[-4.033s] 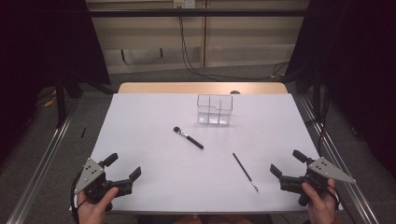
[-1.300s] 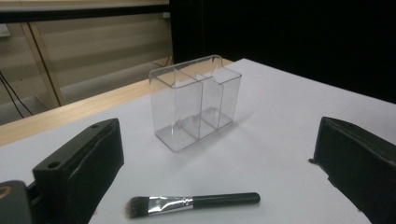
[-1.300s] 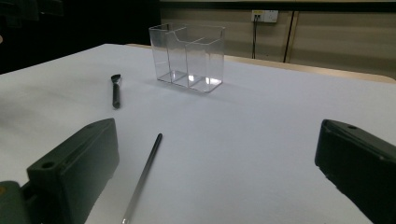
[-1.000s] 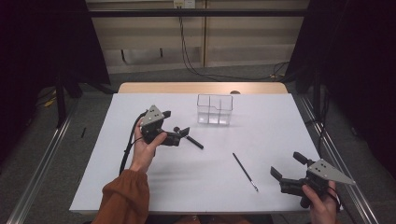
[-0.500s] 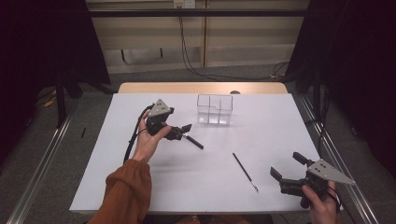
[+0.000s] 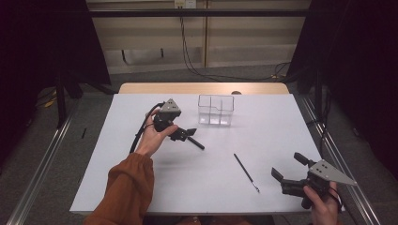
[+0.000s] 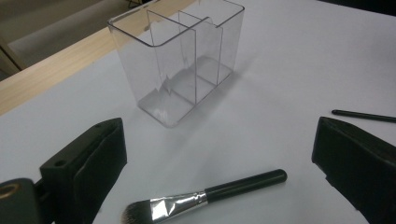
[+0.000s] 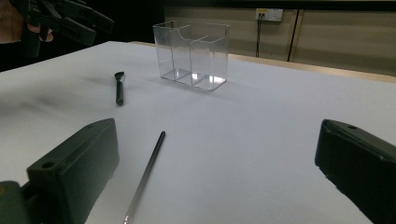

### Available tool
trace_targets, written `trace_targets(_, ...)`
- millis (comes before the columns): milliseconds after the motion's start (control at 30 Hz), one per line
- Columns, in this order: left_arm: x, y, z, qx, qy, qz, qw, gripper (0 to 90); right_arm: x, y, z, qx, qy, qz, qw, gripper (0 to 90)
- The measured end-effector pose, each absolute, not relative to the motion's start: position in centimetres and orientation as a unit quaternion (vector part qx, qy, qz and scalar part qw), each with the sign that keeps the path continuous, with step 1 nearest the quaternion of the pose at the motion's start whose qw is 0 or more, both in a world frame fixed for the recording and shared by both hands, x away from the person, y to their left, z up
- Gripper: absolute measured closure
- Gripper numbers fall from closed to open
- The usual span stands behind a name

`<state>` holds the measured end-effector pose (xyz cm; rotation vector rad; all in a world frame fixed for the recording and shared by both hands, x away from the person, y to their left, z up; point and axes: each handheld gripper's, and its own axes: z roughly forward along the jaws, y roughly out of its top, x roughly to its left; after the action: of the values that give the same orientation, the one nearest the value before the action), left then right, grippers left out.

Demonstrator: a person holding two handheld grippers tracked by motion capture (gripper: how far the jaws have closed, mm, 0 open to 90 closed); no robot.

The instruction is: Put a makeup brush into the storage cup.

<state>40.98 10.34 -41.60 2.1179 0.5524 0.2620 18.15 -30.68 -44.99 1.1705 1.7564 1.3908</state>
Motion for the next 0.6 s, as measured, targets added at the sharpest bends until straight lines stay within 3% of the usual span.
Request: trace_targets(600, 42.4, 9.4, -42.2, 0.916, 0.186, 0.074, 0.348, 4.6, 18.4, -30.5, -45.0, 0.436, 0.669, 0.522, 0.298, 0.0)
